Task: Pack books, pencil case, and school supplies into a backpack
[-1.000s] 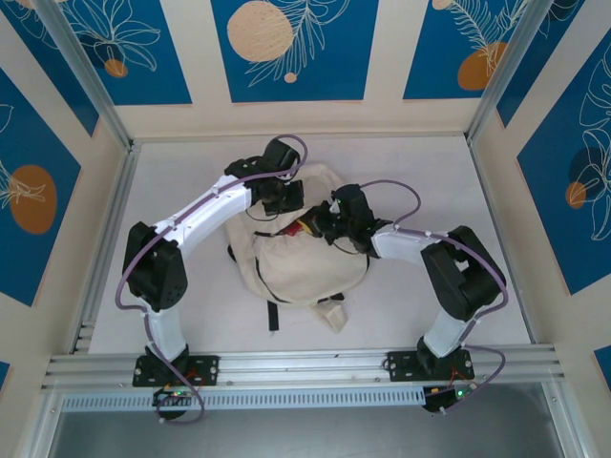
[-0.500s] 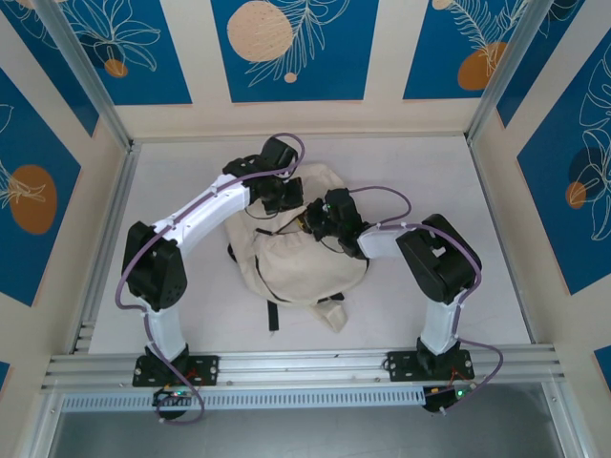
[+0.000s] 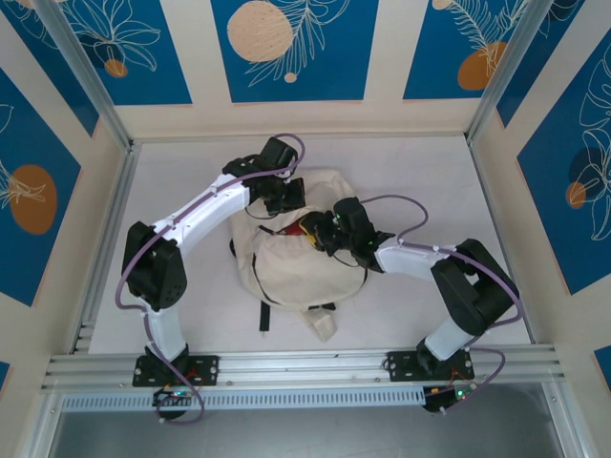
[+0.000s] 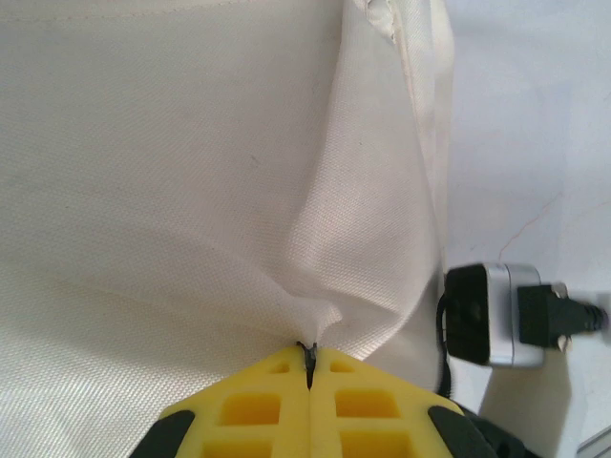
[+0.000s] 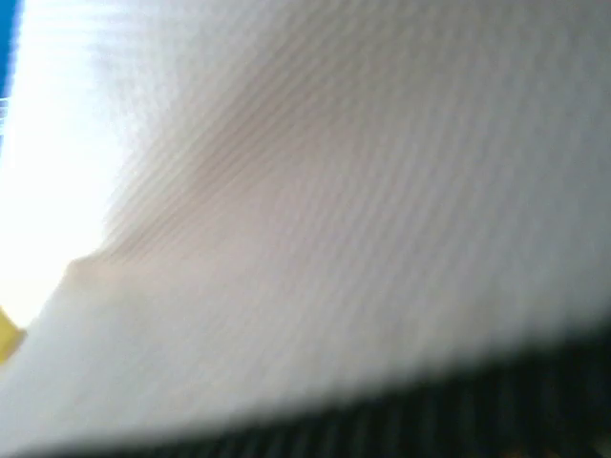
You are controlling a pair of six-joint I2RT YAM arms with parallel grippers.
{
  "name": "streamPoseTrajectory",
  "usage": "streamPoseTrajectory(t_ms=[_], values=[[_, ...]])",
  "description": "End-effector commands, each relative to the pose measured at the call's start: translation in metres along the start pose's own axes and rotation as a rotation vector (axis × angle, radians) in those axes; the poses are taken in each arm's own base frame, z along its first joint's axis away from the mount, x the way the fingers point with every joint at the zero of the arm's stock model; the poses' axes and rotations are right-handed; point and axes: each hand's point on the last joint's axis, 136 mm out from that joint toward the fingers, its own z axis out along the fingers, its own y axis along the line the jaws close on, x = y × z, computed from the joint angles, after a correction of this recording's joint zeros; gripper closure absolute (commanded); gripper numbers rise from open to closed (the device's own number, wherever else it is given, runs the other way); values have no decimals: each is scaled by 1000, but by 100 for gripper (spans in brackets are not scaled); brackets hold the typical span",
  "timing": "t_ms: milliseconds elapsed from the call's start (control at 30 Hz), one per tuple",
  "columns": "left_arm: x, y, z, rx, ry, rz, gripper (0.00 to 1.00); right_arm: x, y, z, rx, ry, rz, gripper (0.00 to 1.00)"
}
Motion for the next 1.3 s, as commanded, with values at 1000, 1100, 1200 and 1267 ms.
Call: streamPoseTrajectory(t_ms=[1000, 1100, 1200, 1267], values=[[-1, -2, -12, 58, 13, -2, 100, -11, -1, 33, 109, -44, -91, 90], [-3, 0, -12, 62, 17, -5, 89, 3, -10, 11, 129, -12, -94, 85], [-4, 4, -13, 57, 20, -6, 65, 12, -25, -12, 185, 2, -124, 80], [-5, 9, -16, 48, 12, -14, 56, 15, -34, -27, 225, 6, -151, 78]])
